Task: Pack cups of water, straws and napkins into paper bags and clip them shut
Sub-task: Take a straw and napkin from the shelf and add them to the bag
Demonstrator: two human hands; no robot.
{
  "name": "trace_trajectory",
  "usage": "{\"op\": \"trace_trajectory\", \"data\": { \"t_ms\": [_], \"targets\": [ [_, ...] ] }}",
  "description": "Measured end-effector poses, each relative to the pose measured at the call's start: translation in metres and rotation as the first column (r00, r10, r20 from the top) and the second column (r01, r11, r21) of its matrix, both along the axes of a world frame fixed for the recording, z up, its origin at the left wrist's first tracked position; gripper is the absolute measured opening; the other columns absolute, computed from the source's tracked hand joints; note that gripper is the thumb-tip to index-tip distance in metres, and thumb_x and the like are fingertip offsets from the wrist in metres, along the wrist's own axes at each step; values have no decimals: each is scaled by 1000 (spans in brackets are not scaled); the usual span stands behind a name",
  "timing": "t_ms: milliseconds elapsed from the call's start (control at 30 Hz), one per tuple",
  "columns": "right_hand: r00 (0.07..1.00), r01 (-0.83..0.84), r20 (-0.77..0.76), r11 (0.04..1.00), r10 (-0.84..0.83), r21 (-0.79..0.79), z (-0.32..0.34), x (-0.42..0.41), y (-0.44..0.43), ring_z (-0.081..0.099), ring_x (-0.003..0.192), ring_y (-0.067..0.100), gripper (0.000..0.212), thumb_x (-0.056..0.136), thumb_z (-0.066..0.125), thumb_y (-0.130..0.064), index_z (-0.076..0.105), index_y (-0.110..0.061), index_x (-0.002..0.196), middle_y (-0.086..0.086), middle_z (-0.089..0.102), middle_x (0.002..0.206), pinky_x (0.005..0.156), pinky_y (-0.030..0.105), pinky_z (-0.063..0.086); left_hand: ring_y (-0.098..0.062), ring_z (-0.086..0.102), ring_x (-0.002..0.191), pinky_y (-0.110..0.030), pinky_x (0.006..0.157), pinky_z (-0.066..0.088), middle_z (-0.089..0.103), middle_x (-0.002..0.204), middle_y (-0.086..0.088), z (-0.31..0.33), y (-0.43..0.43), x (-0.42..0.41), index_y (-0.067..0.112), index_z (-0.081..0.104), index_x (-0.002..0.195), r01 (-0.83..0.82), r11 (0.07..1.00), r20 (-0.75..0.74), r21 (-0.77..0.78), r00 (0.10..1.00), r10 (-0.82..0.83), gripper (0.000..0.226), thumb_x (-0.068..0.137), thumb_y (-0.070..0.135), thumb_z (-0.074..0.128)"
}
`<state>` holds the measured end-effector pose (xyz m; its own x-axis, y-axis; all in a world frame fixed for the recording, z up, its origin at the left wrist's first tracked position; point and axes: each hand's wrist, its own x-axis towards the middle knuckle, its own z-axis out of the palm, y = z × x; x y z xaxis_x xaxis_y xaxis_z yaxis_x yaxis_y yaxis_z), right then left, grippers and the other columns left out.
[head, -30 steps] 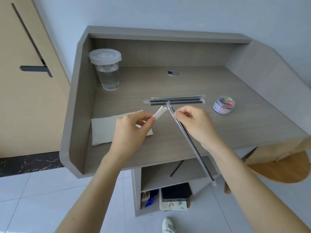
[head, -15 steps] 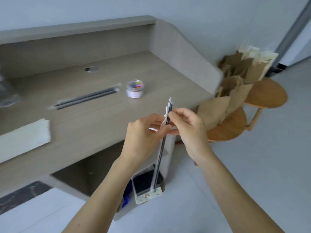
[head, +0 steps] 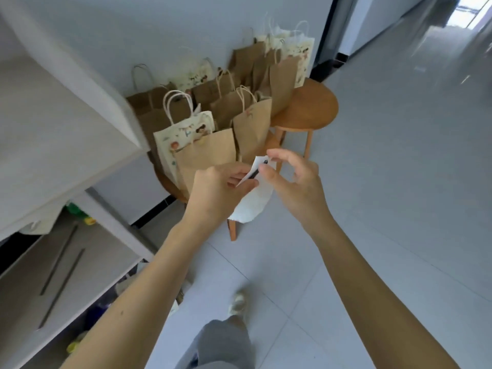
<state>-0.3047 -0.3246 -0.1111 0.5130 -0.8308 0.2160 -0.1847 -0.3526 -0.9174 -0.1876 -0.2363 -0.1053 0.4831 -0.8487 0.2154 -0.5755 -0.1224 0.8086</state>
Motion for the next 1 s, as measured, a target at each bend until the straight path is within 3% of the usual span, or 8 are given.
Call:
{"op": "trace_trajectory", "data": {
  "t_ms": [100, 233, 333, 467, 600, 700, 800, 1000],
  "targets": [
    [999, 30, -16, 995, -31, -90, -12, -3, -56, 46, 98, -17, 20, 81, 69, -29, 68, -21, 100, -29, 55, 91, 87, 7, 36, 10, 59, 74, -9, 75, 47, 67, 79, 12, -12, -57, -2, 16, 74, 94, 56, 998, 16, 6, 998, -56, 14, 82, 13, 70],
    [993, 4, -121, 996, -15, -86, -22, -4, -144, 46, 116, 11, 27, 80, 65, -42, 64, -33, 105, -27, 55, 99, 94, 28, 41, 0, 59, 81, -18, 71, 48, 70, 80, 7, -26, -146, 3, 15, 74, 92, 94, 996, 100, 3, 991, -94, 12, 81, 14, 70],
    [987, -14, -163, 1000, 13, -3, -17, -3, -210, 42, 115, 2, 28, 85, 63, -37, 60, -36, 112, -34, 48, 95, 94, 18, 37, -1, 58, 82, -17, 72, 47, 67, 78, 11, -25, -213, 8, 15, 74, 92, 90, 996, 104, -15, 991, -88, 12, 81, 15, 71],
    [996, 2, -89, 1000, 0, 18, -10, -2, -290, 48, 82, -21, 18, 86, 64, -22, 68, -13, 101, -26, 53, 81, 69, 0, 36, 0, 56, 81, -16, 71, 46, 68, 81, 9, -18, -299, 12, 17, 74, 93, 100, 995, 121, 0, 988, -99, 13, 80, 15, 71],
    [994, 68, -89, 998, -67, 9, -16, -8, -376, 51, 85, -10, 5, 85, 65, -23, 64, -27, 88, -25, 53, 82, 66, 0, 36, -9, 62, 75, -18, 64, 48, 68, 85, 8, -23, -384, 11, 16, 73, 98, 85, 996, 246, 2, 966, -83, 17, 82, 20, 69],
    [981, 142, -120, 984, -154, -106, -23, -14, -455, 49, 90, 6, 15, 85, 66, -26, 68, -19, 98, -26, 48, 80, 66, 1, 35, -17, 62, 90, -21, 71, 49, 67, 106, 0, -33, -459, 10, 16, 67, 109, 3, 1000, 343, 11, 939, -7, 27, 83, 25, 68],
    [976, 161, -117, 972, -183, -171, -25, -22, -538, 48, 89, 8, 19, 85, 66, -24, 68, -15, 101, -27, 47, 79, 64, 2, 34, -20, 59, 98, -38, 77, 54, 62, 116, 1, -43, -535, 4, 19, 63, 114, -52, 997, 330, 57, 944, 30, 31, 84, 27, 66],
    [975, 118, -166, 975, -151, -190, -28, -31, -682, 49, 98, 12, 21, 85, 66, -22, 67, -13, 103, -16, 52, 90, 68, 8, 34, -19, 60, 98, -38, 82, 53, 64, 112, 0, -46, -656, 0, 17, 65, 112, -115, 991, 275, 71, 957, 91, 27, 86, 24, 65]
  ]
}}
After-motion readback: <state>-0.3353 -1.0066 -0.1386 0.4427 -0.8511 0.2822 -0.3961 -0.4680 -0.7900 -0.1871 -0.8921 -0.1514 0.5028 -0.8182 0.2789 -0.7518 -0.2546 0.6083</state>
